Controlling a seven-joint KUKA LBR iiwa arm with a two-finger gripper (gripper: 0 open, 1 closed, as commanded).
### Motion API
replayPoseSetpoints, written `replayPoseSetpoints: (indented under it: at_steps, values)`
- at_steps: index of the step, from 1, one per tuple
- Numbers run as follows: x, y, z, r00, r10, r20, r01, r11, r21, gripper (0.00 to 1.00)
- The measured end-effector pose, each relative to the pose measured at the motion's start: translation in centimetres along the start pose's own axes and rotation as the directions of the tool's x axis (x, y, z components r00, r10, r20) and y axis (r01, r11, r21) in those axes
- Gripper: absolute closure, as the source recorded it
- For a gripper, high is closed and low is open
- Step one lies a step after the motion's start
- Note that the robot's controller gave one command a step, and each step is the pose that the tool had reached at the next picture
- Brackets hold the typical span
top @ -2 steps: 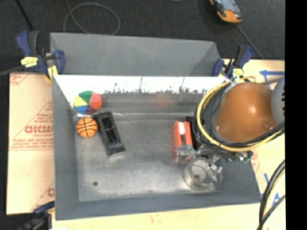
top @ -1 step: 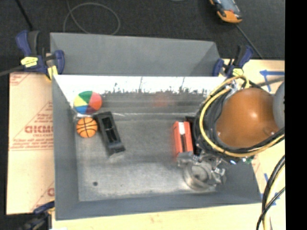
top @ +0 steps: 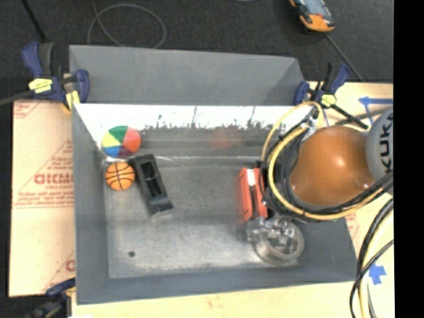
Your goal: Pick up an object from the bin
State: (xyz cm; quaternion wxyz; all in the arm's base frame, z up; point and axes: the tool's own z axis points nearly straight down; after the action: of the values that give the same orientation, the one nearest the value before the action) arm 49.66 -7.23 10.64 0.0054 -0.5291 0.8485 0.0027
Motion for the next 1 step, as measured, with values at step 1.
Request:
replayPoseSetpoints:
  at_steps: [1]
  values:
    - [0.0,0.0,0.0,1.0,0.0,0.0,0.0,1.0,0.0,1.0]
